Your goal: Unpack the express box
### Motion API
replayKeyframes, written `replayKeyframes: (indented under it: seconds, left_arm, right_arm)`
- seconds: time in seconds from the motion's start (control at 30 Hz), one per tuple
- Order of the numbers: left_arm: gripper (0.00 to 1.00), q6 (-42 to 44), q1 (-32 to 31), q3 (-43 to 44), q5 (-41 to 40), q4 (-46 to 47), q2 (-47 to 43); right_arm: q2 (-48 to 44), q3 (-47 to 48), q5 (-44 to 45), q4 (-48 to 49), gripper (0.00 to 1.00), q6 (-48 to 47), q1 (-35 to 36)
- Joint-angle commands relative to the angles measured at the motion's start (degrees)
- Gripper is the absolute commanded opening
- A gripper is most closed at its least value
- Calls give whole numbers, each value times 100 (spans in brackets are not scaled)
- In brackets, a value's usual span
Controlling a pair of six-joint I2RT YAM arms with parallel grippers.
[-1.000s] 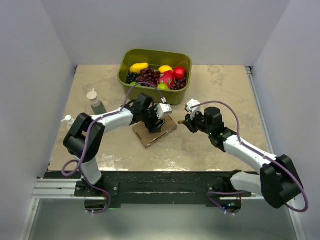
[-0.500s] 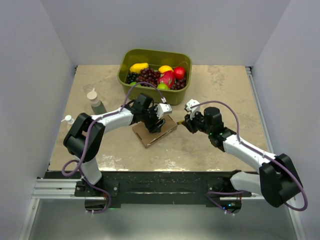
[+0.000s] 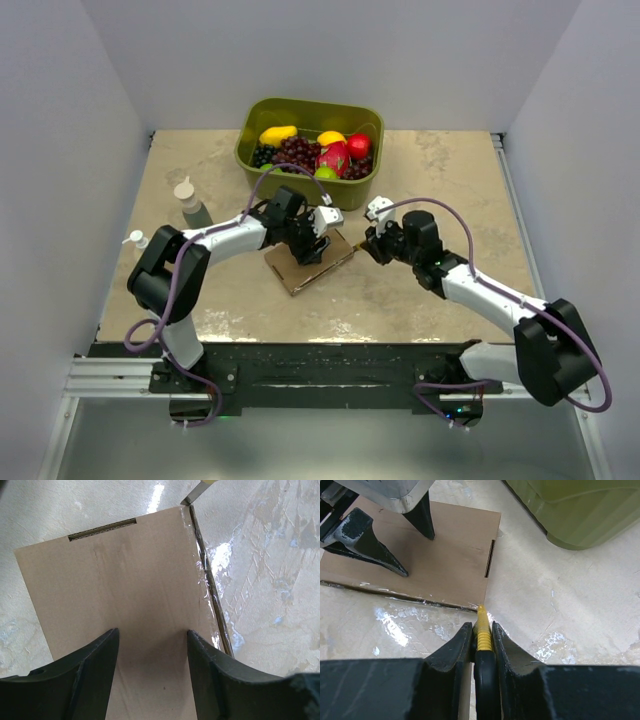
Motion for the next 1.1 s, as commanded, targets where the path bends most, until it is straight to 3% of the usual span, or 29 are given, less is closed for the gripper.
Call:
replayKeyframes:
  seconds: [0.0, 0.13, 0.33, 0.73, 0.97, 1.07]
  left_arm:
    - [59, -379, 10, -196, 289, -528, 440]
    - [57, -661, 203, -223, 1305, -492, 492]
    - [50, -802, 440, 137, 2117, -719, 967]
    - [43, -565, 862, 402, 2153, -1046, 1372]
    - [40, -486, 915, 515, 2153, -1151, 1573]
    - [38, -389, 933, 674, 2127, -1327, 1687]
  right_arm:
    - [129, 211, 230, -244, 0, 250, 146]
    - [-11, 114, 520, -367, 0, 584, 172]
    - [120, 202, 871, -472, 0, 682, 172]
    - [340, 404, 1118, -876, 0, 410, 172]
    - [261, 281, 477, -991, 0, -354, 172]
    - [296, 447, 415, -1482, 0, -592, 172]
